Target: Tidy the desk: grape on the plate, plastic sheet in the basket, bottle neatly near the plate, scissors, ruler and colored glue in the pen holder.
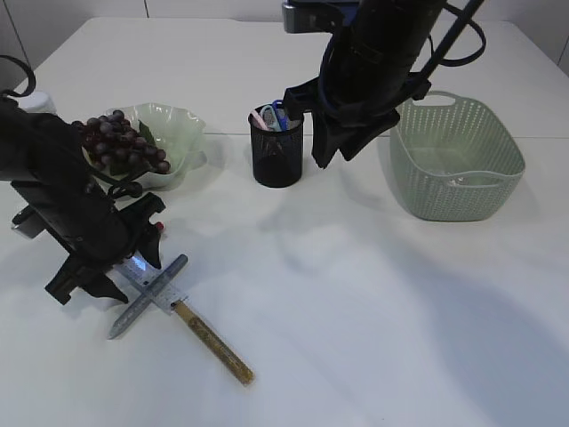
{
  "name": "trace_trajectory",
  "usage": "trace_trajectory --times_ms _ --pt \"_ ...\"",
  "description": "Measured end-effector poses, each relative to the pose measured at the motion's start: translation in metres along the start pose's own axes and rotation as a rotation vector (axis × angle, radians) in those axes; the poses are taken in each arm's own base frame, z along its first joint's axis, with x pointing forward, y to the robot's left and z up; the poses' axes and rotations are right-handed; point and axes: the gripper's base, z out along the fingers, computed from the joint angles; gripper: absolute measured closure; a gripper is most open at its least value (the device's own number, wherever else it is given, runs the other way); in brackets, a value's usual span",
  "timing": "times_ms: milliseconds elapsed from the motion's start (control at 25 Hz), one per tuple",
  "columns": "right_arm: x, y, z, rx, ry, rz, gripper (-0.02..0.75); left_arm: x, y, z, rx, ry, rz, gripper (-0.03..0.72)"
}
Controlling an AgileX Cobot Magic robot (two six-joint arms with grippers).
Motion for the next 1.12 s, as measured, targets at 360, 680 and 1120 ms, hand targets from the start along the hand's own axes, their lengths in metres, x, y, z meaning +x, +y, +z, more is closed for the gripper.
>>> trace_trajectory --times_ms 360,680,1120 --pt "0.0000 0.0000 0.0000 0.000 0.000 -0.004 0.447 0.0000 0.0002 0.0008 -0.002 0.001 0.000 0.253" --pt "0.0000 0.0000 0.0000 0.000 0.000 -0.006 0.447 0.0009 0.0021 0.0006 -0.025 0.011 0.000 0.253" --pt "0.0000 0.0000 0.0000 0.000 0.000 -0.006 0.447 0.0015 0.0018 0.0006 -0.022 0.017 -0.011 0.253"
